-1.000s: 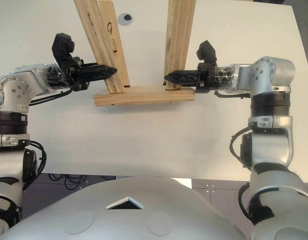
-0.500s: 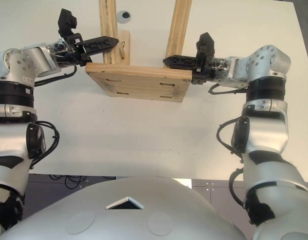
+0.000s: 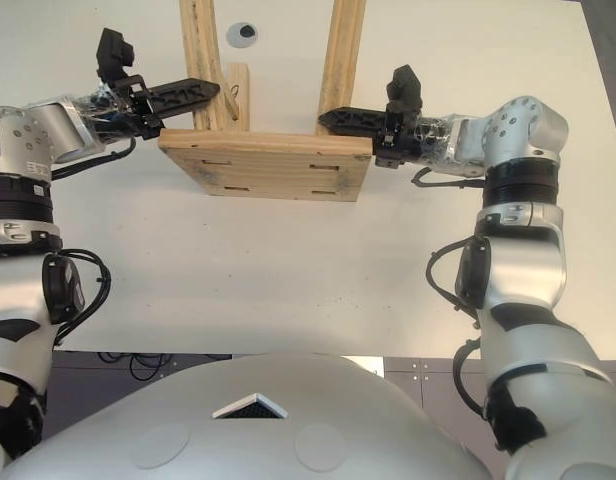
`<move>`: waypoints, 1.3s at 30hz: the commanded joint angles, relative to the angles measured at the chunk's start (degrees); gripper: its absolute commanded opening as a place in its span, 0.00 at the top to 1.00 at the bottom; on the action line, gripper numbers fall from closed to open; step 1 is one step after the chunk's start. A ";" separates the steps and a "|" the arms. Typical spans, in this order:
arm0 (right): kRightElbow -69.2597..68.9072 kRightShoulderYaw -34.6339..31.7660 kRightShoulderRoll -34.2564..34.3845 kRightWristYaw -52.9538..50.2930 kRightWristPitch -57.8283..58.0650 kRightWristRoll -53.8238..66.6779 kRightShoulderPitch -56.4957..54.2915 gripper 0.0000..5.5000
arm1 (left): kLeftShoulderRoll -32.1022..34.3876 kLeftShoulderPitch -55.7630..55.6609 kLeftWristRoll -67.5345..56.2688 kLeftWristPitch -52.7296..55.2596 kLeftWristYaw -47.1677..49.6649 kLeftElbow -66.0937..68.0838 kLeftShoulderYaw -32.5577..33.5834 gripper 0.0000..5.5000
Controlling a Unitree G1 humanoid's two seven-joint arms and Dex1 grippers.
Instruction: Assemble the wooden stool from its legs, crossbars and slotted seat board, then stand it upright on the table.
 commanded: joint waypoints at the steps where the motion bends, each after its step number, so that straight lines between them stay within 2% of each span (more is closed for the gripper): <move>1: -0.46 -2.66 -1.37 -2.18 0.31 0.04 1.26 0.41 | 3.24 4.42 2.44 3.84 3.76 0.48 2.21 0.32; 6: -3.39 -9.63 -3.06 -3.65 -6.40 0.68 3.52 0.41 | 3.58 3.62 -1.30 2.71 4.93 2.12 12.52 0.32; 8: -5.11 -10.16 -2.98 -3.90 -8.75 0.37 4.89 0.39 | 3.01 4.37 -1.28 2.60 4.68 1.11 13.00 0.26; 11: -6.47 -9.36 -2.59 -4.34 -9.83 -0.20 6.31 0.39 | 2.64 5.04 -0.51 3.67 4.43 0.09 11.75 0.15; 14: -10.92 -6.30 -2.96 -2.34 -13.13 -1.27 8.99 0.39 | 3.21 4.78 0.19 3.84 4.79 1.08 11.71 0.15; 16: -16.41 -3.02 -3.55 0.74 -20.94 -3.59 12.85 0.39 | 4.56 4.87 -0.29 3.13 4.12 1.82 13.49 0.15; 21: -20.77 -1.01 -3.76 5.30 -30.61 -4.77 16.52 0.39 | 8.38 5.51 -8.20 5.99 0.98 1.65 25.36 0.15; 24: -24.30 -0.15 -4.42 8.45 -32.00 -3.79 17.73 0.39 | 9.43 8.71 -9.00 3.67 -0.15 -1.73 27.90 0.15; 28: -28.90 3.89 -5.17 12.90 -34.12 -4.87 19.44 0.39 | 10.64 19.31 5.55 -19.47 -3.02 -7.42 19.52 0.15; 30: -28.80 6.21 -4.07 11.37 -38.10 -7.80 18.95 0.39 | 10.03 22.65 10.43 -29.88 -4.94 -7.85 17.12 0.15; 34: -26.98 10.71 -2.89 8.04 -49.06 -15.37 17.98 0.39 | 9.05 26.74 12.20 -34.29 -9.57 -10.28 13.04 0.15; 39: -25.91 15.82 -1.37 8.33 -54.41 -19.11 16.28 0.39 | 7.43 30.02 12.99 -35.08 -9.46 -11.48 10.91 0.15</move>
